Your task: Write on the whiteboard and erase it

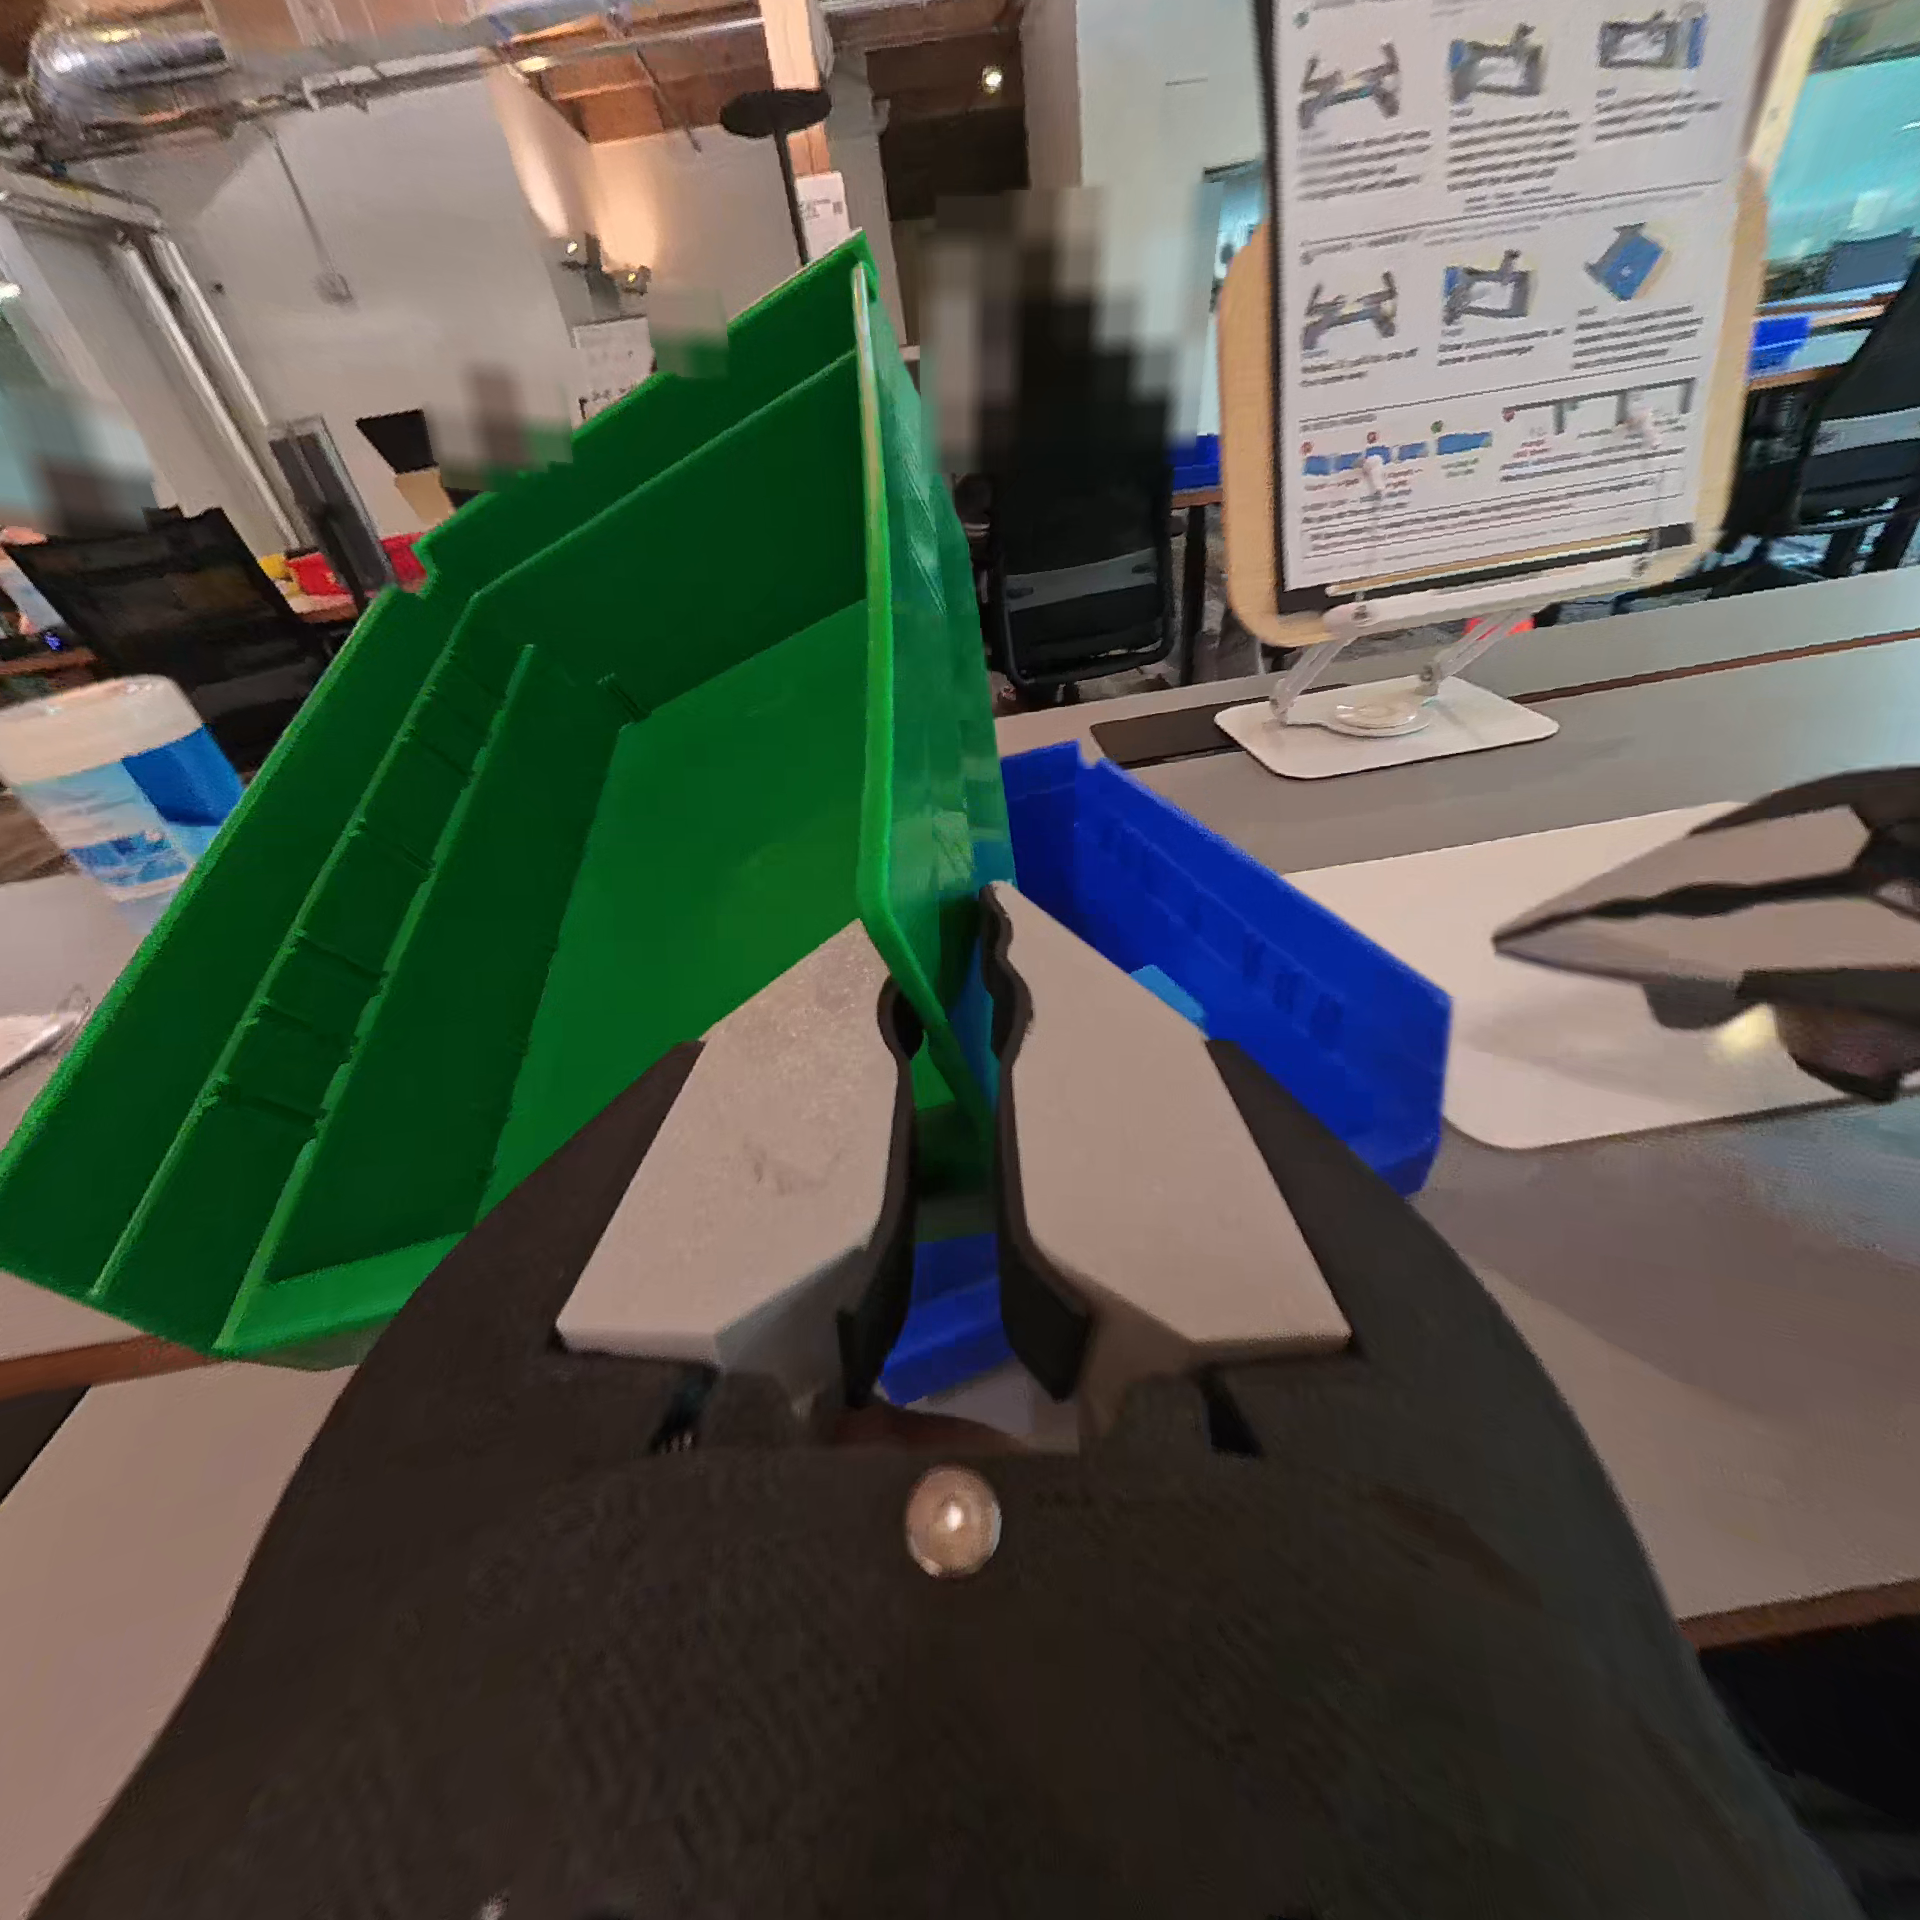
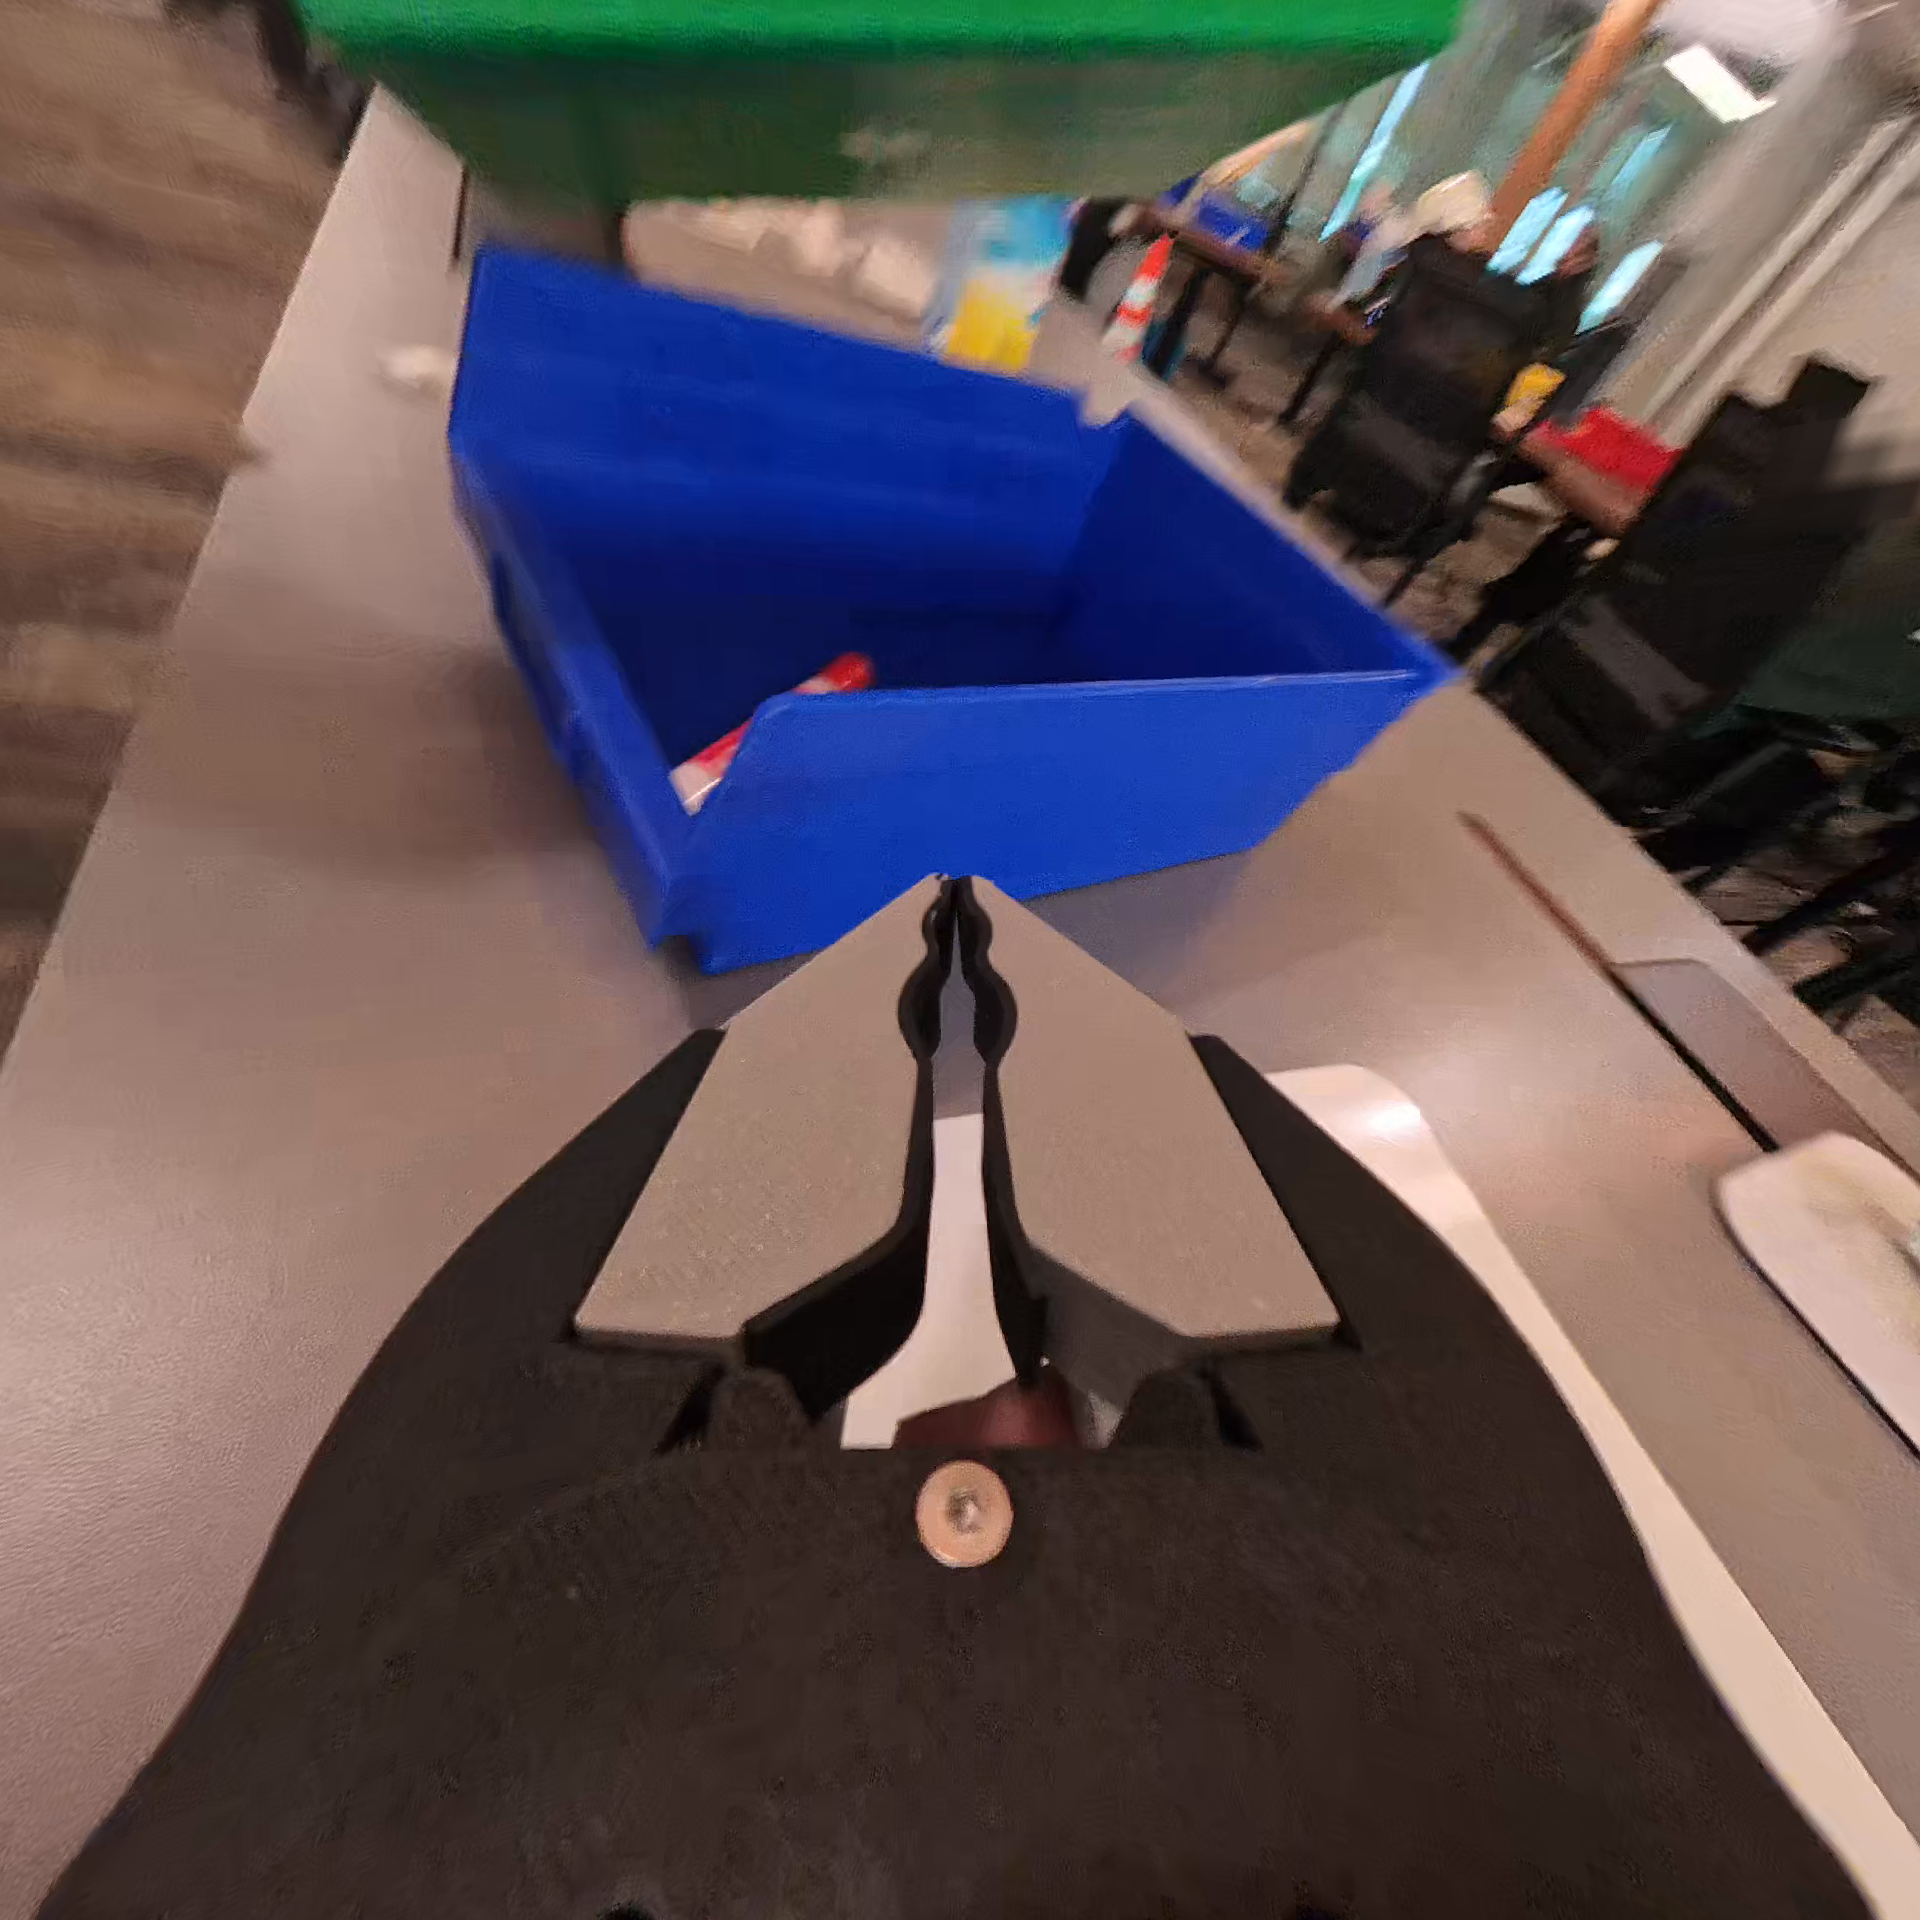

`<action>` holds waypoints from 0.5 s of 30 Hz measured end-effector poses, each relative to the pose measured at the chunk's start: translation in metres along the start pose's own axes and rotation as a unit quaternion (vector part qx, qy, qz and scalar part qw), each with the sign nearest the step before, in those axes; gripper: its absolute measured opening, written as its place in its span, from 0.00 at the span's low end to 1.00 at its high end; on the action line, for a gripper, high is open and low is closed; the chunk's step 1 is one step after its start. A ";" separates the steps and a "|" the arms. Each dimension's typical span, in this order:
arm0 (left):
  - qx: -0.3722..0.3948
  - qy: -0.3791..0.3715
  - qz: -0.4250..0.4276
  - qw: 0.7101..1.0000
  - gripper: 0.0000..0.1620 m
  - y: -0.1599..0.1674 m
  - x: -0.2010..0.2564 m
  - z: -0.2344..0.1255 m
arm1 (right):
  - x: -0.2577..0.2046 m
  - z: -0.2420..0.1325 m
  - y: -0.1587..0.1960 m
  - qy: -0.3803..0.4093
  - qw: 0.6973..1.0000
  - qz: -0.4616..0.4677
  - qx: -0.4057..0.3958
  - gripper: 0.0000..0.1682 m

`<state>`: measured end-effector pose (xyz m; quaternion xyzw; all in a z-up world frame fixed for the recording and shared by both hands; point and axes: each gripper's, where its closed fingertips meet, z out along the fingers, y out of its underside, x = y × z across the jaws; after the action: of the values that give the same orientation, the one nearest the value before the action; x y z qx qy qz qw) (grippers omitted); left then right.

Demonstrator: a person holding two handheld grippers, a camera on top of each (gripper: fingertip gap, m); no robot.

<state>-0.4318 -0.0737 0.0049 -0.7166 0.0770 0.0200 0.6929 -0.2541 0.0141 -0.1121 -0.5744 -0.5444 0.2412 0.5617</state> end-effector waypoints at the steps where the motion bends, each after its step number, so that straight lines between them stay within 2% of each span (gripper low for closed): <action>1: 0.005 0.011 0.005 1.000 0.03 -0.006 0.010 -0.001 | 0.013 -0.016 -0.007 0.025 0.999 0.016 0.022 0.00; 3: 0.012 0.043 0.016 0.999 0.03 -0.016 0.035 -0.003 | 0.038 -0.056 -0.012 0.075 0.994 0.064 0.040 0.00; 5: 0.015 0.083 0.024 0.996 0.03 -0.025 0.063 -0.001 | 0.048 -0.101 -0.011 0.079 0.992 0.096 0.026 0.01; 8: 0.009 0.146 0.035 0.989 0.03 -0.039 0.114 0.011 | 0.072 -0.173 0.007 0.137 0.983 0.108 -0.048 0.05; 11: 0.009 0.208 0.041 0.977 0.03 -0.052 0.178 0.027 | 0.092 -0.245 0.025 0.214 0.966 0.117 -0.087 0.12; 15: 0.007 0.286 0.053 0.957 0.03 -0.060 0.276 0.045 | 0.110 -0.322 0.042 0.273 0.943 0.146 -0.120 0.15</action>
<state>-0.1471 -0.0496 0.0249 -0.6822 0.3098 -0.1497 0.6452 0.0785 -0.0014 -0.0324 -0.7548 -0.3049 0.0871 0.5743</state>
